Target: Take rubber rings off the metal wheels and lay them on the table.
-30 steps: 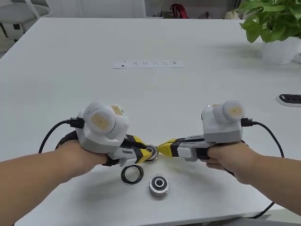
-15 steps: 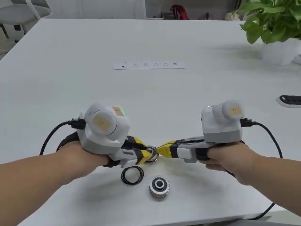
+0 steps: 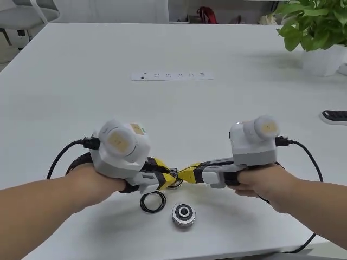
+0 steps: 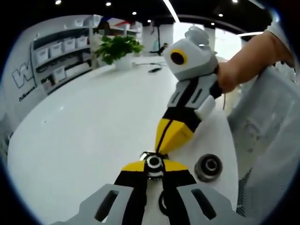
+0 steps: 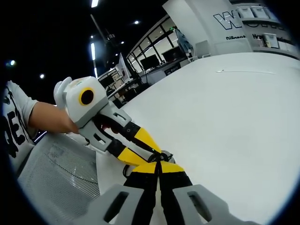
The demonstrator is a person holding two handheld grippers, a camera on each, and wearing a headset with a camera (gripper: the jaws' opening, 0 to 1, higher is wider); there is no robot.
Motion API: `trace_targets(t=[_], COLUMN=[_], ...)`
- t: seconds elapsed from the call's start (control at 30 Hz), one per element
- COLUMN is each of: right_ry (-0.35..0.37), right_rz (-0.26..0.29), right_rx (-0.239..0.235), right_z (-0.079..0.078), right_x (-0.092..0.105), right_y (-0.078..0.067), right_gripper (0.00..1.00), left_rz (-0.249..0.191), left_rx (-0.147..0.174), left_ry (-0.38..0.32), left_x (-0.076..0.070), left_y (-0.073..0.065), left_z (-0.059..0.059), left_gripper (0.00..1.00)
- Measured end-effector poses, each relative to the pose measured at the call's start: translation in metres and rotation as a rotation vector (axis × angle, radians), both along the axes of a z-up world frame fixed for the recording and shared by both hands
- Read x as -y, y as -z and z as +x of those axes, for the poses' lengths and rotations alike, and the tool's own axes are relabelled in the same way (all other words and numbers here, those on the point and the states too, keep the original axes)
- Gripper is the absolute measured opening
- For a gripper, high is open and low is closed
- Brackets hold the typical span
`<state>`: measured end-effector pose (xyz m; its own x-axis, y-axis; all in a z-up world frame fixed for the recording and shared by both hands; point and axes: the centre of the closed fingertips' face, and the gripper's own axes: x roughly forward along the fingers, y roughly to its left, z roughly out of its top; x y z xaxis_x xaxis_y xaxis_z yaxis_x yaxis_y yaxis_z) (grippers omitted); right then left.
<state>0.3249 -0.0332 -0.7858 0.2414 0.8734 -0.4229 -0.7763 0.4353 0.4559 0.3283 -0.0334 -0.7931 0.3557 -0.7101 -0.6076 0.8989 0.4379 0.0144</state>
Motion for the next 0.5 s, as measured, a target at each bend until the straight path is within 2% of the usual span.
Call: trace_targets(t=[0.07,0.1,0.5], right_ry=[-0.012,-0.042,0.015], right_rz=[0.003,0.017,-0.009], right_rx=[0.010,0.007,0.034], right_z=[-0.002,-0.007,0.004], right_x=[-0.004,-0.007,0.004], right_y=[-0.003,-0.005,-0.003], right_gripper=[0.00,0.00,0.00], left_rz=[0.000,0.001,-0.005], left_rx=[0.001,0.001,0.011], left_ry=[0.000,-0.002,-0.018], left_x=[0.000,0.000,0.001], left_y=[0.000,0.000,0.000], left_z=[0.000,0.000,-0.001], left_gripper=[0.11,0.11,0.12])
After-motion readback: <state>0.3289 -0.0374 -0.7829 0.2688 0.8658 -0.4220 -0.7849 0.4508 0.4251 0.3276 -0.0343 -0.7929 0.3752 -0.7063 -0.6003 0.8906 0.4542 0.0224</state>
